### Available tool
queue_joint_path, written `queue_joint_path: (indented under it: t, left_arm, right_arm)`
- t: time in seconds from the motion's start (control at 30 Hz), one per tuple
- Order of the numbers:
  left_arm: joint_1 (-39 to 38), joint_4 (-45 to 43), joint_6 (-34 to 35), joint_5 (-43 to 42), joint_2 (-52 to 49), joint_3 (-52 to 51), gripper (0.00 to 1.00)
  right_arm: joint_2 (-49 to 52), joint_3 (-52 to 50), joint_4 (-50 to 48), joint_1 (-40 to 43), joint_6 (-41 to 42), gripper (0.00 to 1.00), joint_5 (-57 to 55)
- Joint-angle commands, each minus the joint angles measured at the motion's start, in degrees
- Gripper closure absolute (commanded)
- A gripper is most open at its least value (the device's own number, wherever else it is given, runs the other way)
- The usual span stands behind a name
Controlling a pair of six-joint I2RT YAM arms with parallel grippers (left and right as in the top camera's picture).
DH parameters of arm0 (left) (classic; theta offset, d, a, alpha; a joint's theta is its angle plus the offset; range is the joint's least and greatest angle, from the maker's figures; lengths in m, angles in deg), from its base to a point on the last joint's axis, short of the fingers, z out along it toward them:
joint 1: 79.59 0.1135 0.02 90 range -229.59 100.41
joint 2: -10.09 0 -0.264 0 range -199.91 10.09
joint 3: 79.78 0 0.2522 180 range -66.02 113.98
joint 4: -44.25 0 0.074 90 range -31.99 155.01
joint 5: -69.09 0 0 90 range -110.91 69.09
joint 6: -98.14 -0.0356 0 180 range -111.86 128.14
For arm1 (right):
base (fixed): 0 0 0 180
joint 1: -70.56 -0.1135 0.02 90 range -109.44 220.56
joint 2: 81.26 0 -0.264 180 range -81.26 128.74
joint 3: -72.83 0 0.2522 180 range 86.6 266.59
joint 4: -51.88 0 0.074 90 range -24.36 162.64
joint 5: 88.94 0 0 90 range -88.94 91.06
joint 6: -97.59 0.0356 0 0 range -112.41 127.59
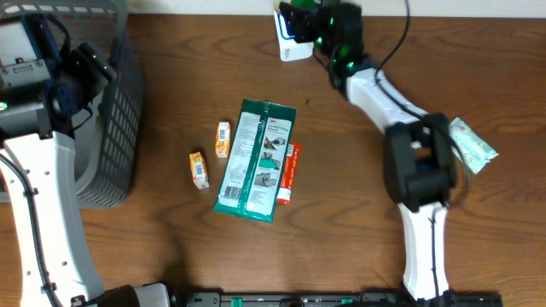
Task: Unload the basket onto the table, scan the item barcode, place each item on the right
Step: 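Hold the jar label under the scanner with the right gripper, then carry the jar right and set it beside the wipes packet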
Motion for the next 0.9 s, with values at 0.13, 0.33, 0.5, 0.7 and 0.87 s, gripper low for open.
queue_joint_path:
  t: [0.13, 0.33, 0.5, 0.7, 0.87]
  left_arm:
    - [0.2, 0.1, -0.2, 0.5, -0.4, 0.5, 0.16]
    - [0.2, 0.0, -0.1, 0.5, -0.4, 0.5, 0.16]
    - [0.2, 0.1, -0.1, 0.5, -0.4, 0.5, 0.16]
    - [0.2, 0.1, -0.2, 0.5, -0.4, 0.5, 0.16]
    - [0.2, 0.1, -0.2, 0.5, -0.4, 0.5, 0.16]
  right_arm:
    - [-22.8, 1.4, 38.8, 2.6, -5.9, 0.99, 2.0]
    - [-30.4, 1.4, 65.5, 6.0, -13.5, 0.99, 1.9]
    - [-31.6, 1.3, 84.5, 9.2, -19.7, 0.99, -5.1]
    - [-30.5, -4.8, 93.7, 11.3, -19.6, 0.99, -17.6]
    - [-30.5, -15.9, 87.2, 12.8, -19.6, 0.99, -27.3]
